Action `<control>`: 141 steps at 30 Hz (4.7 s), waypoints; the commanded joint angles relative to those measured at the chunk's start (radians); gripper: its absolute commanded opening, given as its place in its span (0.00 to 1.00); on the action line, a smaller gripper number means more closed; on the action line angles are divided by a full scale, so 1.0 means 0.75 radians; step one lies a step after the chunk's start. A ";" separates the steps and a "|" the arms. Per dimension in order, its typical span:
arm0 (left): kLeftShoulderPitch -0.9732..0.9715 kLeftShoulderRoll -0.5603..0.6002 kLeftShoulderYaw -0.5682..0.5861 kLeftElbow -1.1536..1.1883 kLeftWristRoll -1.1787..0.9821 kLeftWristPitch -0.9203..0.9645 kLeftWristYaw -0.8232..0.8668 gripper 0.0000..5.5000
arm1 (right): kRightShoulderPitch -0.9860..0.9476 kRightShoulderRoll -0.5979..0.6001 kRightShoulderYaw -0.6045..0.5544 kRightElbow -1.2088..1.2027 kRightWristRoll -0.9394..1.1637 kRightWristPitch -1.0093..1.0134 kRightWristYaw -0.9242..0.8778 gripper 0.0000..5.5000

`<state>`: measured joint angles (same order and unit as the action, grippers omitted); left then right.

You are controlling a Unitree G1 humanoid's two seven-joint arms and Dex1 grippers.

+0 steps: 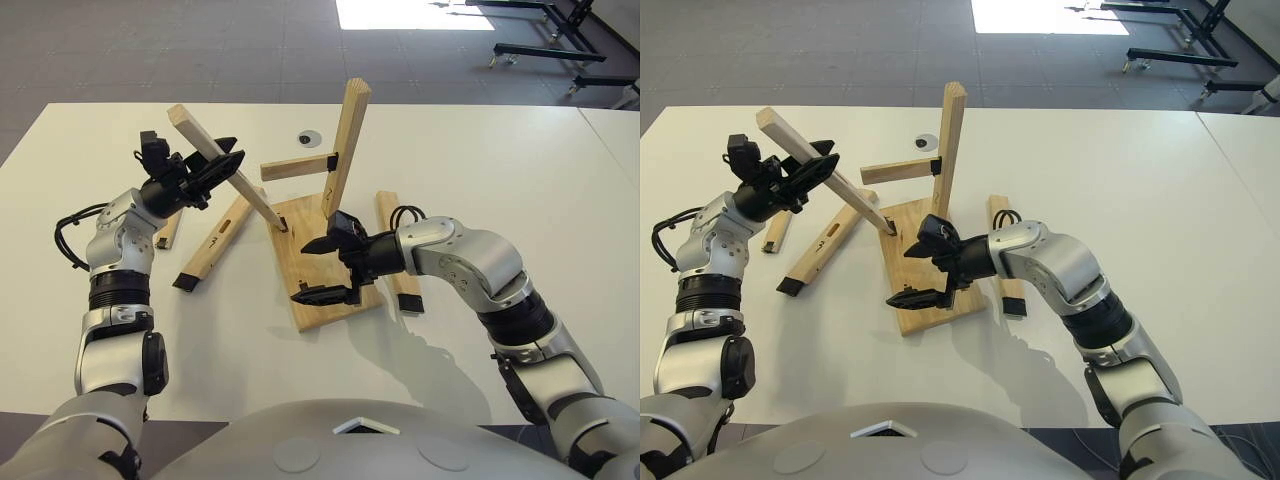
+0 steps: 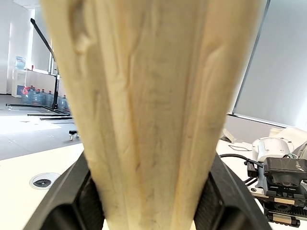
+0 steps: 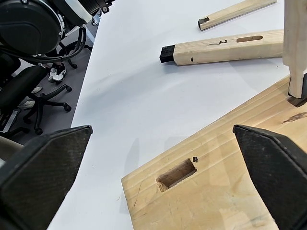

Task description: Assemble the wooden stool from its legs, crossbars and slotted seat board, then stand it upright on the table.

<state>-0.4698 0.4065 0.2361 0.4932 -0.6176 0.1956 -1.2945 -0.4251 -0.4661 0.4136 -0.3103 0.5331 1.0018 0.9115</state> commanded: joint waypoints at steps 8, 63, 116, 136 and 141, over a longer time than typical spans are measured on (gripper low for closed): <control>-0.008 -0.008 -0.016 -0.011 0.010 0.014 -0.007 0.37 | -0.019 -0.003 0.001 -0.014 0.009 0.014 -0.005 0.98; -0.088 0.155 -0.198 -0.041 0.111 0.110 -0.175 0.37 | 0.002 0.023 0.001 -0.042 0.039 0.032 -0.060 0.98; -0.215 0.192 -0.360 -0.027 0.201 0.252 -0.329 0.37 | 0.027 0.052 0.002 -0.059 0.053 0.030 -0.117 0.98; -0.171 0.243 -0.414 -0.101 0.269 0.104 -0.313 0.37 | 0.014 0.053 -0.021 -0.079 0.068 0.021 -0.107 0.98; -0.178 0.261 -0.421 -0.118 0.278 0.117 -0.309 0.37 | -0.032 0.040 -0.041 -0.084 0.063 -0.019 -0.080 0.98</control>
<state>-0.6130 0.5675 -0.0608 0.4048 -0.4602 0.2721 -1.5358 -0.4185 -0.4267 0.3938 -0.3639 0.5805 0.9998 0.8467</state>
